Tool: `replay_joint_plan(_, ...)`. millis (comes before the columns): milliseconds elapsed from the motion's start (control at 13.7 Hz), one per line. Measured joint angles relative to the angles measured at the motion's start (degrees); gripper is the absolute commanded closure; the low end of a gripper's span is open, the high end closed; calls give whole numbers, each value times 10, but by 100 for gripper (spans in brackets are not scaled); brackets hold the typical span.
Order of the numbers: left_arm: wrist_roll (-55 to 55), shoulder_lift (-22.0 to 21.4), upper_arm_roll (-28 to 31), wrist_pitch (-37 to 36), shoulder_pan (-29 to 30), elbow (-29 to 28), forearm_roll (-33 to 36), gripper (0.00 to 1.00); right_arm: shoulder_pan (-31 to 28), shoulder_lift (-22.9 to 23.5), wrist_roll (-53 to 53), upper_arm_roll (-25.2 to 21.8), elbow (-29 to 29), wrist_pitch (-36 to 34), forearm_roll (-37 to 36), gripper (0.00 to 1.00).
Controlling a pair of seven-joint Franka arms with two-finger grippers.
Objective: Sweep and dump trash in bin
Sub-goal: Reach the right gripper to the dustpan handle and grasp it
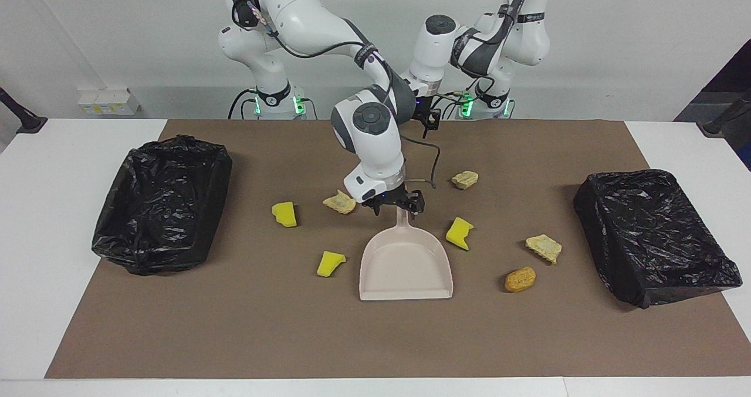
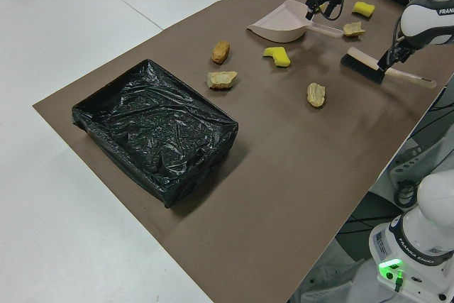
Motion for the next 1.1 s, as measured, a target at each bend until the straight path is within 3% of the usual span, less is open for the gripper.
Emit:
replay_joint_plan(219, -30, 16, -28, 29, 0, -6, 0, 0, 11, 2, 0, 0, 2, -1, 0, 2)
replay_joint_plan(365, -58, 36, -48, 46, 0, -6, 0, 0, 21, 2, 0, 0, -1, -5, 0, 28)
replay_joint_plan(438, -67, 45, -53, 53, 0, -6, 0, 0, 23, 2, -1, 0, -4, -5, 0, 46)
replay_joint_plan(511, -79, 54, -57, 61, 0, -6, 0, 7, 23, 2, -2, -1, -7, -5, 0, 91)
replay_joint_plan(584, -91, 60, -60, 68, 0, -6, 0, 23, 23, 2, -2, -2, -8, -6, 0, 100)
replay_joint_plan(877, -102, 63, -62, 70, 0, -6, 0, 93, 22, 1, -3, -3, -8, -15, 0, 100)
replay_joint_plan(950, -102, 64, -62, 70, 0, -6, 0, 100, 21, 1, -4, -4, -7, -20, -2, 100)
replay_joint_plan(1096, -102, 64, -62, 70, 0, -6, 0, 100, 18, -1, -29, -6, -4, -35, -15, 100)
